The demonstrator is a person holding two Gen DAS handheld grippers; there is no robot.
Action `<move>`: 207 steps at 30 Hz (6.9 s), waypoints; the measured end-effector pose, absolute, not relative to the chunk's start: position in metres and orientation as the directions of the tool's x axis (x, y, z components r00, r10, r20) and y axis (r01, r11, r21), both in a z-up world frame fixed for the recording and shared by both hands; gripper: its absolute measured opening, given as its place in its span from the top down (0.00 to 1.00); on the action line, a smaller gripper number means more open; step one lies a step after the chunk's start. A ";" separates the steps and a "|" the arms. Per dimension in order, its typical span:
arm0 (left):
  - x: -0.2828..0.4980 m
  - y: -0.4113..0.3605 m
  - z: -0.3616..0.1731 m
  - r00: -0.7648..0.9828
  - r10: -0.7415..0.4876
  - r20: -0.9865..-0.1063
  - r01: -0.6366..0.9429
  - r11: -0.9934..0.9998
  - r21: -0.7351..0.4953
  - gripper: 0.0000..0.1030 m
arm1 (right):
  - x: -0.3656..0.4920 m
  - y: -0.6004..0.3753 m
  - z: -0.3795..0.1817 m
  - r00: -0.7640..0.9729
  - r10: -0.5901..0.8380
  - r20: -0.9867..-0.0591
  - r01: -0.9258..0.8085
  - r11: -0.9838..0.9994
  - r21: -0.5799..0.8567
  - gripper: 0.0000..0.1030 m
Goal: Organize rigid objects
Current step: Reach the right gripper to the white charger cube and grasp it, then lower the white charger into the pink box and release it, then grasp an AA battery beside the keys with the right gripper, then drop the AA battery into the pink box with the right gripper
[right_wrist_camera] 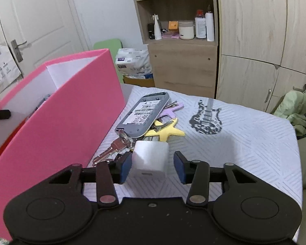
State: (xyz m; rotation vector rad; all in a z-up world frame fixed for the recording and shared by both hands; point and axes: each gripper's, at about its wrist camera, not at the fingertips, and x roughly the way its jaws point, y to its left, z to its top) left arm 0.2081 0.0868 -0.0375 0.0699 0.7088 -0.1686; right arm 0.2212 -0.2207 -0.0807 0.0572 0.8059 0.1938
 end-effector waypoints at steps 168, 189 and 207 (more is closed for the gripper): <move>0.201 0.089 -0.035 0.780 -0.139 -0.610 0.184 0.983 0.011 0.92 | 0.171 -0.168 0.034 0.690 0.438 -0.577 -0.326 0.899 0.293 0.90; 0.203 0.089 -0.035 0.779 -0.151 -0.608 0.180 0.984 -0.014 0.92 | 0.245 -0.037 -0.028 0.426 0.362 -0.829 -0.521 0.847 0.102 0.90; 0.203 0.090 -0.037 0.778 -0.164 -0.607 0.188 0.982 -0.025 0.93 | 0.207 -0.125 0.027 0.596 0.395 -0.699 -0.356 0.910 0.211 0.77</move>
